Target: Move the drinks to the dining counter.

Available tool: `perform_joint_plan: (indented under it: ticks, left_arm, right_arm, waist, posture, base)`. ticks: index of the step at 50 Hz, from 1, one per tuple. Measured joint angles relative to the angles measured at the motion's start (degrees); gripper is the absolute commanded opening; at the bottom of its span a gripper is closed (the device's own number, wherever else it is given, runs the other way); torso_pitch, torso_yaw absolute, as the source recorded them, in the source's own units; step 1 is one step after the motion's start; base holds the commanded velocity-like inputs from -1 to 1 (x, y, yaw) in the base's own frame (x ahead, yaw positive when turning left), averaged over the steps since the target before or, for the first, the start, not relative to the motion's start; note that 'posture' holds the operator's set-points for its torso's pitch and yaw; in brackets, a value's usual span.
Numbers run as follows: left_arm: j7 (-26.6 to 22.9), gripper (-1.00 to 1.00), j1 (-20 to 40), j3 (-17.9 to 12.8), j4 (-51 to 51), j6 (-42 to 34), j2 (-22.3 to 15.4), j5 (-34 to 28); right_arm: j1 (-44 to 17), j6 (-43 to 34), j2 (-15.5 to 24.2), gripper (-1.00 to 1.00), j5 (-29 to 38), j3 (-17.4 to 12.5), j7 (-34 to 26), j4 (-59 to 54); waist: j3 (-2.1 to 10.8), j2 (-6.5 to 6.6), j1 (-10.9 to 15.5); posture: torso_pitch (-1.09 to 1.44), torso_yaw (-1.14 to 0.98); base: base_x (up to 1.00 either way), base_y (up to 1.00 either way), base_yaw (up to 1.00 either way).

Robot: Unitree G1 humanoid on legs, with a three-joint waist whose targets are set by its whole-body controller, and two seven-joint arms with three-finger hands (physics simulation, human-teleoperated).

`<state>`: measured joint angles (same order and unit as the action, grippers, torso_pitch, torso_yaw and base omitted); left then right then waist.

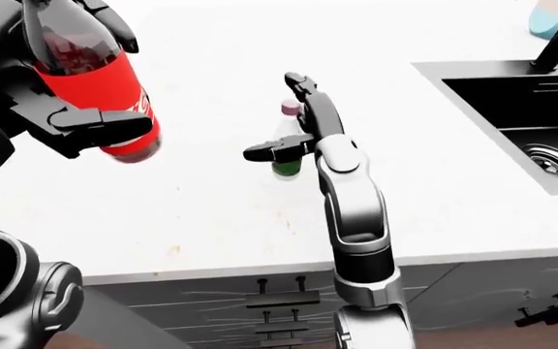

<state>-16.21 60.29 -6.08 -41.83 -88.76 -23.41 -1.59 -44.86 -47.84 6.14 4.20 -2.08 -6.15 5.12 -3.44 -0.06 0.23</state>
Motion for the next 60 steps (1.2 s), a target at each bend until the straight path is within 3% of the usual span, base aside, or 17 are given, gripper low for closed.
perform_joint_plan:
  ticks: [17,28,44,60]
  left_arm:
    - [-0.4,-1.0,-2.6,2.8,2.9,4.0,2.7,-3.2]
    - [-1.1,-1.0,-6.8,5.2,7.9,10.5,6.8,-7.5]
    - [0.0,-1.0,-12.5,3.8,18.9,24.1,12.9,-11.6]
    - [3.1,-1.0,-16.5,3.3,28.0,34.0,14.1,-10.8]
  right_arm:
    - [1.5,-5.3,2.4,1.0,-0.6,-1.4,-1.6,8.3]
    - [2.6,-13.6,3.8,1.0,-2.7,-2.4,-3.2,21.5]
    - [1.9,-20.8,4.8,1.0,-5.9,-3.8,-2.0,31.2]
    - [1.3,-25.0,6.3,1.0,-10.2,-5.5,-0.1,36.7]
  waist:
    - [0.12,-0.22,0.1]
    - [0.32,-0.51,0.3]
    - [0.62,-0.69,0.5]
    - [0.78,-0.67,0.4]
  posture:
    - [0.0,0.0]
    - [0.0,0.0]
    - [0.0,0.0]
    - [0.0,0.0]
  base:
    - [0.0,0.0,0.0]
    - [0.0,0.0,0.0]
    - [0.0,0.0,0.0]
    - [0.0,0.0,0.0]
